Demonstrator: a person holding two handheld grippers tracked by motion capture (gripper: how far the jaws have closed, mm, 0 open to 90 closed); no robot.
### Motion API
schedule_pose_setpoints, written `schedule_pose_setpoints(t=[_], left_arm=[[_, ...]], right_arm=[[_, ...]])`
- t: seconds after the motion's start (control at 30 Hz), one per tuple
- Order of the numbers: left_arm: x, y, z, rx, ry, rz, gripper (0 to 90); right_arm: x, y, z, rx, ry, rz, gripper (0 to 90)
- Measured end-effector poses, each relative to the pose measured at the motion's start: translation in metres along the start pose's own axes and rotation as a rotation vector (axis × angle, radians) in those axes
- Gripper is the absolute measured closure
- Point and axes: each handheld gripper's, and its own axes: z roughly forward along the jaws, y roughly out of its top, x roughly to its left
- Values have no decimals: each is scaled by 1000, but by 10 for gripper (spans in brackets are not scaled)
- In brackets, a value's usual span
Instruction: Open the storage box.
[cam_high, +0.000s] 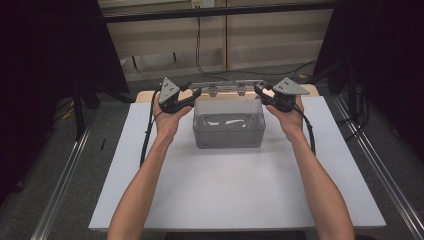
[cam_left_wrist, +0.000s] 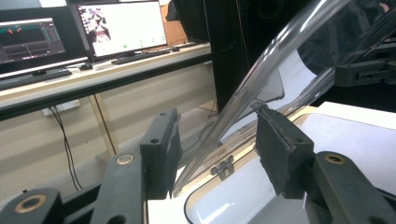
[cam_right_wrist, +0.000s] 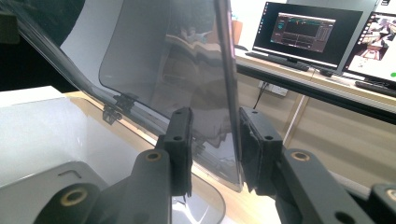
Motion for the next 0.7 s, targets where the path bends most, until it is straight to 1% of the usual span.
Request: schedule_pose_setpoints(t=[0.03,0.13,0.27,0.3,0.33,0.4,0.43,0.5,0.6,0.67,0.7], left_arm=[[1,-1,1,-4,-2,2,496],[1,-4,4,6,-12,-2,496],[5,-9,9,3,-5,-10,470],[7,-12,12,10,-6,-16,461],[7,-12,12,10,-6,-16,458],[9,-15,15,11,-7,-33,445],[11,-16,18,24,-11,-22,430],[13,-16,20,26,-9,-18,414],[13,-16,24,24,-20,-19,414],[12,-16,25,20,-18,-18,420],[10,-16,28,19,-34,-30,443]], right_arm=[[0,0,0,2,0,2,660],[-1,2,2,4,-2,2,663],[-3,4,4,4,-3,6,667],[-4,4,5,3,-4,5,666],[-4,4,5,3,-4,5,666],[-4,5,5,4,-6,8,667],[-4,6,6,2,-7,9,668],[-5,6,7,0,-9,10,668],[-5,6,7,3,-7,11,668],[-5,6,7,4,-7,11,668],[-5,6,8,2,-8,15,668]])
